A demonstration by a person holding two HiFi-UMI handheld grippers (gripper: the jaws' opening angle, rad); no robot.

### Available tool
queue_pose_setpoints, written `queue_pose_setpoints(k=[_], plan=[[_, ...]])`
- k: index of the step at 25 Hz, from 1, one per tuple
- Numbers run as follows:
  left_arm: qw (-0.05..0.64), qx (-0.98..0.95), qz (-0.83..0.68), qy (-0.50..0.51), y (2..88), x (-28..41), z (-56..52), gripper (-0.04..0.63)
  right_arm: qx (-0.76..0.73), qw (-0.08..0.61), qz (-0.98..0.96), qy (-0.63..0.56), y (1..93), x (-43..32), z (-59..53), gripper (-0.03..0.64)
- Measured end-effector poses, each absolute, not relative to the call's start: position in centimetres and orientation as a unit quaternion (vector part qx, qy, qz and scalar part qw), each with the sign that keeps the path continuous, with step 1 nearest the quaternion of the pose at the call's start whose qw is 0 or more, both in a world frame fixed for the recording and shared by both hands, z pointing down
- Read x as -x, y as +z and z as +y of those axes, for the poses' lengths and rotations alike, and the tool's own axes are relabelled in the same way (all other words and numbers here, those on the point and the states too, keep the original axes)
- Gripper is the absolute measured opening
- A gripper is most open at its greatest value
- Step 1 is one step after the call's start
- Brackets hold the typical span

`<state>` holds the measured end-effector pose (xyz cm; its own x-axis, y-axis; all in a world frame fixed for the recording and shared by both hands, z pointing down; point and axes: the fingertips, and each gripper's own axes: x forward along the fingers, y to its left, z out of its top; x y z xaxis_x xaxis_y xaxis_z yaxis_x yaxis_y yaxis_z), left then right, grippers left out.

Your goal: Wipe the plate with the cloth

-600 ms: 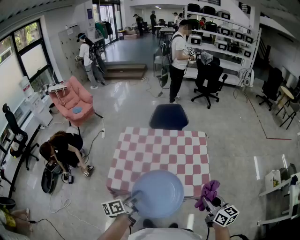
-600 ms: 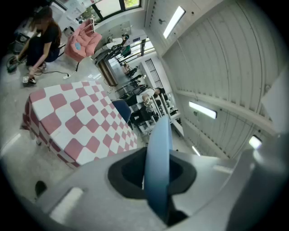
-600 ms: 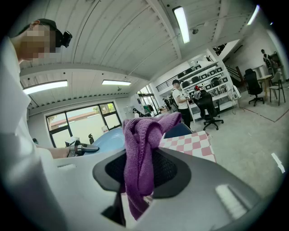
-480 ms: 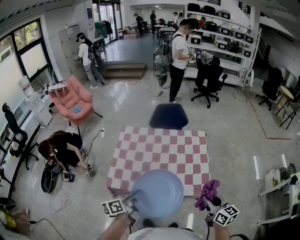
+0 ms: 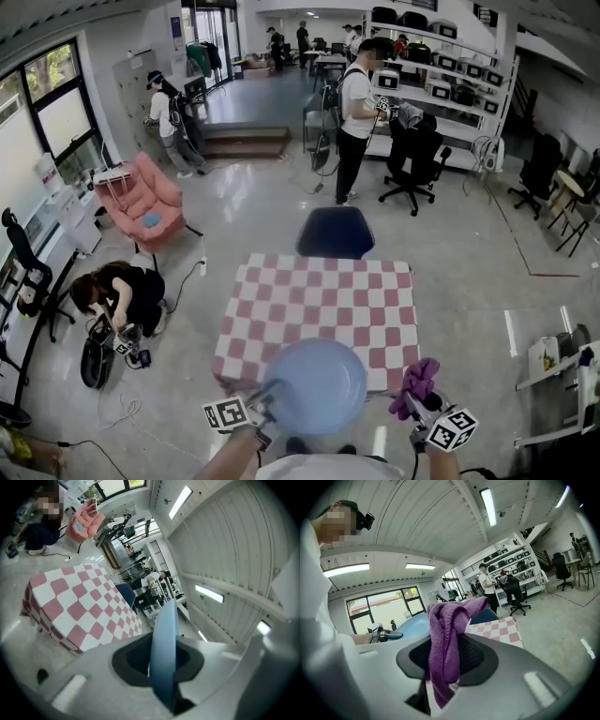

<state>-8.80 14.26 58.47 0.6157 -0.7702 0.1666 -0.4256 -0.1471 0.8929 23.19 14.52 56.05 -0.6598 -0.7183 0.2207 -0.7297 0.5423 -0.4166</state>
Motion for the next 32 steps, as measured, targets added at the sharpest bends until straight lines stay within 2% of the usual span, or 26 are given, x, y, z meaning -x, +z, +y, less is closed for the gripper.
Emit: queue_pose_setpoints(k=[32], plan=[[0.538, -0.744, -0.367, -0.15, 60.9, 17.8, 12.4, 0.037, -0.471, 0.003, -0.844, 0.256, 56.9, -14.4, 15.8, 0.123]])
